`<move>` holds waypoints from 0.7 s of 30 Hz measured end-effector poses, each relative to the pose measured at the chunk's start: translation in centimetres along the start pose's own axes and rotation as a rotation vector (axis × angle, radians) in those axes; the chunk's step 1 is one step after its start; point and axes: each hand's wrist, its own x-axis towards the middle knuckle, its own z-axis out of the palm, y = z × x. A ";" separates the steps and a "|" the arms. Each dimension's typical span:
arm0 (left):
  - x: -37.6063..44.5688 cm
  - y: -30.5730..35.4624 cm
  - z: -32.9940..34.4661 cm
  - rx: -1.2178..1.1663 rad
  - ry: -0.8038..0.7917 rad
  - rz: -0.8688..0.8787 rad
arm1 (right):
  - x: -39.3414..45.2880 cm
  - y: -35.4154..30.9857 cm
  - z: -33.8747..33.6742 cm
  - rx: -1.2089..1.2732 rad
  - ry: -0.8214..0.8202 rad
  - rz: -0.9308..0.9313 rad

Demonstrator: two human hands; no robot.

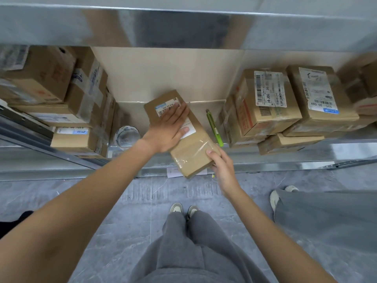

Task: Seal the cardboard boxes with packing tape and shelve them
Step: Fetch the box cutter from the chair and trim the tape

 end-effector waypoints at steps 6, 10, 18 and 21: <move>0.8 -0.1 0.5 0.084 -0.008 0.000 | 0.2 0.0 -0.7 -0.730 0.101 -0.419; 0.8 0.0 0.6 0.077 -0.002 -0.002 | 0.0 -0.2 1.6 -1.350 0.019 -0.554; 1.0 0.0 0.8 0.080 -0.009 -0.027 | -2.7 4.2 4.1 -1.572 -0.016 -0.687; 0.8 0.1 0.7 0.089 0.002 -0.031 | -4.5 6.1 4.7 -1.609 -0.103 -0.744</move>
